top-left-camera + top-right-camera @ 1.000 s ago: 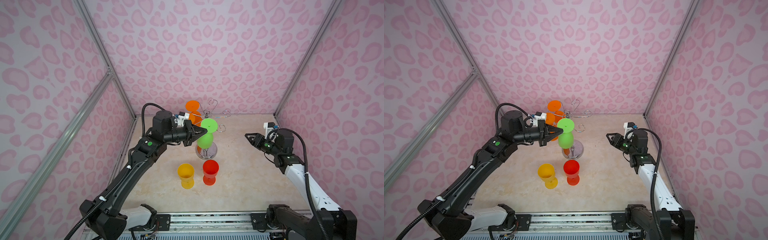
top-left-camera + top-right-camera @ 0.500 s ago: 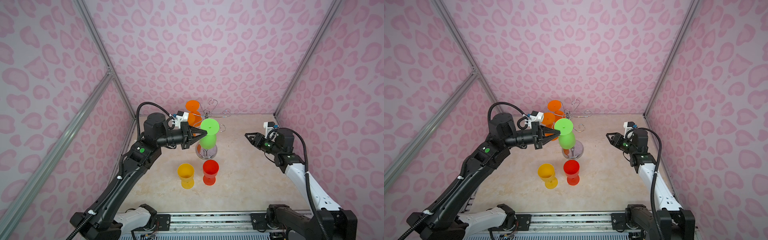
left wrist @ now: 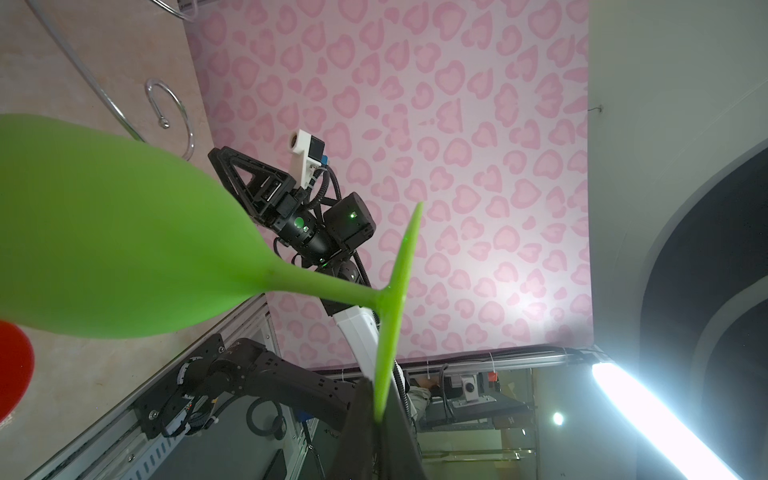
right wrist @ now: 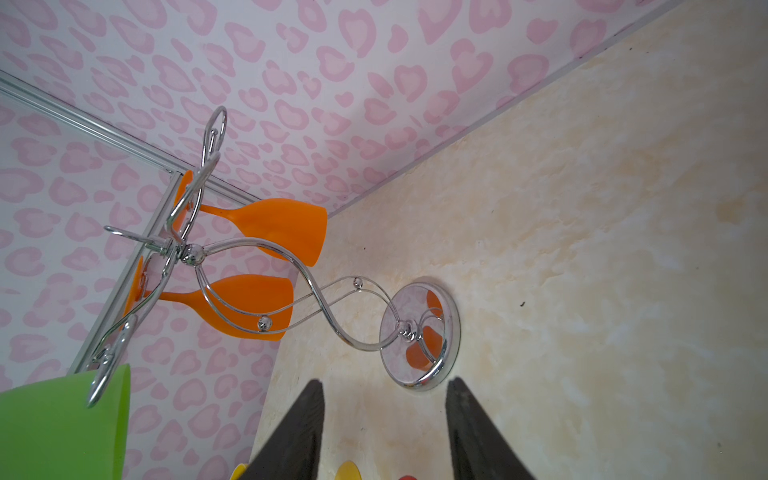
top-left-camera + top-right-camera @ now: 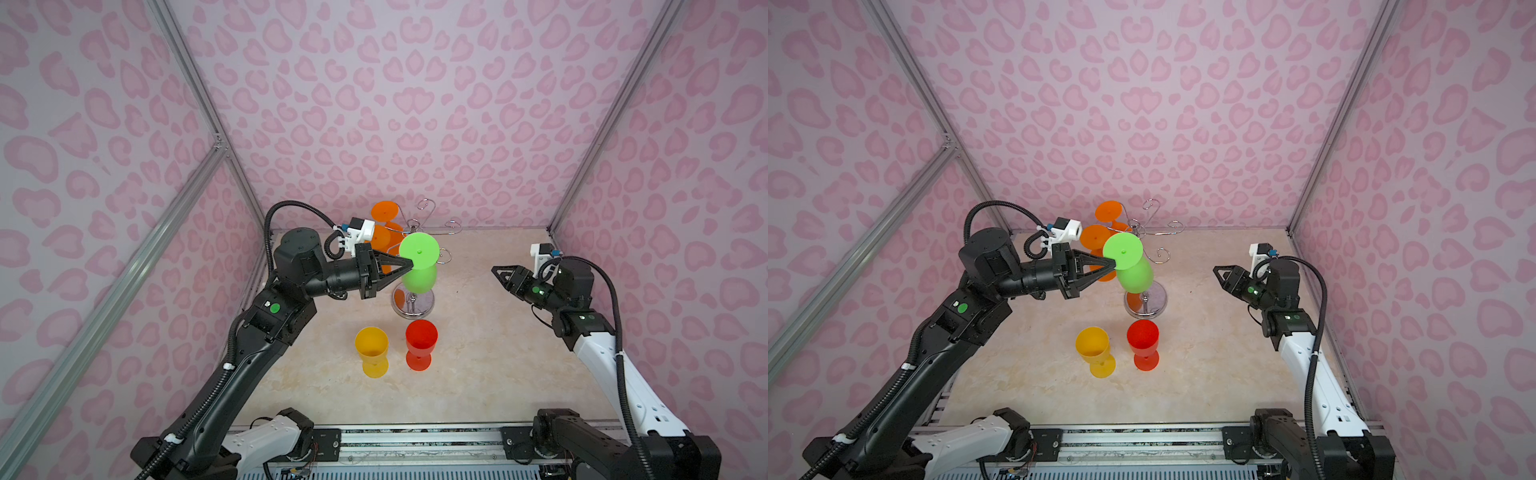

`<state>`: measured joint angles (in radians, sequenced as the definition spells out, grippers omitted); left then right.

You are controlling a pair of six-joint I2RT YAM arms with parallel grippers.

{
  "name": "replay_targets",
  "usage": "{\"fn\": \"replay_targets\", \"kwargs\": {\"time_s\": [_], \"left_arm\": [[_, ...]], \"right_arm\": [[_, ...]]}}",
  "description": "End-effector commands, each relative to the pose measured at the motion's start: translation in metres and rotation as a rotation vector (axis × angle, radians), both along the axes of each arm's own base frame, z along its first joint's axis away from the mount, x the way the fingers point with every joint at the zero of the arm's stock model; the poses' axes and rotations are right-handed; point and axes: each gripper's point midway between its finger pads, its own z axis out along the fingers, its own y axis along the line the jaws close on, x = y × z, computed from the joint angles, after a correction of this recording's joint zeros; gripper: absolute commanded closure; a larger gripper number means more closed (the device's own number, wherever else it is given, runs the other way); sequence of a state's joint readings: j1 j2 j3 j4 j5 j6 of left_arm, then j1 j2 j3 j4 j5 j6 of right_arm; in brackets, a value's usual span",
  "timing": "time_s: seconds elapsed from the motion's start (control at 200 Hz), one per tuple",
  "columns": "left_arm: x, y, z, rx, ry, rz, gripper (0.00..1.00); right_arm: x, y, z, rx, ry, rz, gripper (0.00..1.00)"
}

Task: Take the wine glass off the wine glass rack
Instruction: 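Raise the green glass with the left gripper while the right gripper reaches toward it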

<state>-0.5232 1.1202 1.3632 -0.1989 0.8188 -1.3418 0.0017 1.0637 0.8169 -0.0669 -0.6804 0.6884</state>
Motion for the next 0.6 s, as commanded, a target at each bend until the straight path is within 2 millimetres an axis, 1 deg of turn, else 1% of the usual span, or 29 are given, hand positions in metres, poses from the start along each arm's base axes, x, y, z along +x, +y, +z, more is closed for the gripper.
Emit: {"fn": "replay_targets", "kwargs": {"time_s": [0.0,0.065,0.205,0.355,0.415,0.45,0.475,0.6], "left_arm": [[-0.002,0.003,0.029,-0.066,-0.103,0.010,0.98],[-0.001,0.003,0.038,-0.089,-0.124,0.013,0.98],[0.001,0.002,0.061,-0.144,-0.182,0.017,0.98],[0.003,-0.002,0.084,-0.201,-0.247,0.001,0.98],[0.005,-0.005,0.088,-0.221,-0.258,-0.008,0.98],[0.008,-0.007,0.087,-0.221,-0.248,-0.012,0.98],[0.007,-0.007,0.092,-0.237,-0.270,-0.014,0.98],[0.009,-0.011,0.098,-0.271,-0.289,-0.026,0.98]], "right_arm": [[-0.002,0.000,0.005,-0.004,-0.010,-0.001,0.51],[-0.004,0.001,0.009,-0.002,-0.021,0.003,0.51],[-0.012,0.004,0.031,0.019,-0.084,0.020,0.52],[-0.024,0.009,0.070,0.080,-0.212,0.058,0.52],[-0.029,0.011,0.085,0.112,-0.260,0.072,0.52],[-0.032,0.011,0.094,0.130,-0.290,0.080,0.52],[-0.033,0.012,0.100,0.143,-0.310,0.085,0.52],[-0.043,0.016,0.131,0.215,-0.420,0.118,0.52]]}}
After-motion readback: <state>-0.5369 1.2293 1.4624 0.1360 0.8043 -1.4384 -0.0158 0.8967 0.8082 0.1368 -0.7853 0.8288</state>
